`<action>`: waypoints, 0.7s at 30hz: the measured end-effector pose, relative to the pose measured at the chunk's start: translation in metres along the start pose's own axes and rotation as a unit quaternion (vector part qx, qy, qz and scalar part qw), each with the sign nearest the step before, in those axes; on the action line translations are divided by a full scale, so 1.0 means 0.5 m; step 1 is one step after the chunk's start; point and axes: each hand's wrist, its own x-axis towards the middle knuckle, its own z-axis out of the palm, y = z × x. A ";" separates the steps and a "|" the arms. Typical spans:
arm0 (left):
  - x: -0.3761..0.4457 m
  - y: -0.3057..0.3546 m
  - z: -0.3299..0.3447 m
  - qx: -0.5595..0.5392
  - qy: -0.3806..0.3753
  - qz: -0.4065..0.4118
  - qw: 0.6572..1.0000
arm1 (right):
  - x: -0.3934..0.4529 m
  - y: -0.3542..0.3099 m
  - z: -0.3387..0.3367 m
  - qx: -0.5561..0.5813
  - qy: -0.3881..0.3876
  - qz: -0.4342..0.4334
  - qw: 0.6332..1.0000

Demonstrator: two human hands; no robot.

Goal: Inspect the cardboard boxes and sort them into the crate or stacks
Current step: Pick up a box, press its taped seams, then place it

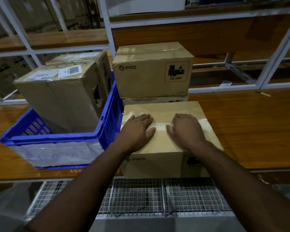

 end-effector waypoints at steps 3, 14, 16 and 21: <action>0.006 0.009 0.004 -0.002 0.051 -0.003 0.999 | 0.002 -0.015 0.009 0.035 -0.028 -0.033 0.998; 0.015 0.002 0.011 -0.019 0.007 -0.029 0.999 | 0.032 -0.024 0.025 0.063 -0.083 -0.072 0.992; 0.009 -0.005 0.014 -0.005 0.042 -0.083 0.996 | 0.028 -0.015 0.029 0.058 -0.057 -0.019 0.997; -0.005 -0.015 0.013 -0.037 0.093 -0.229 0.968 | 0.020 0.019 0.033 0.005 -0.035 0.103 0.994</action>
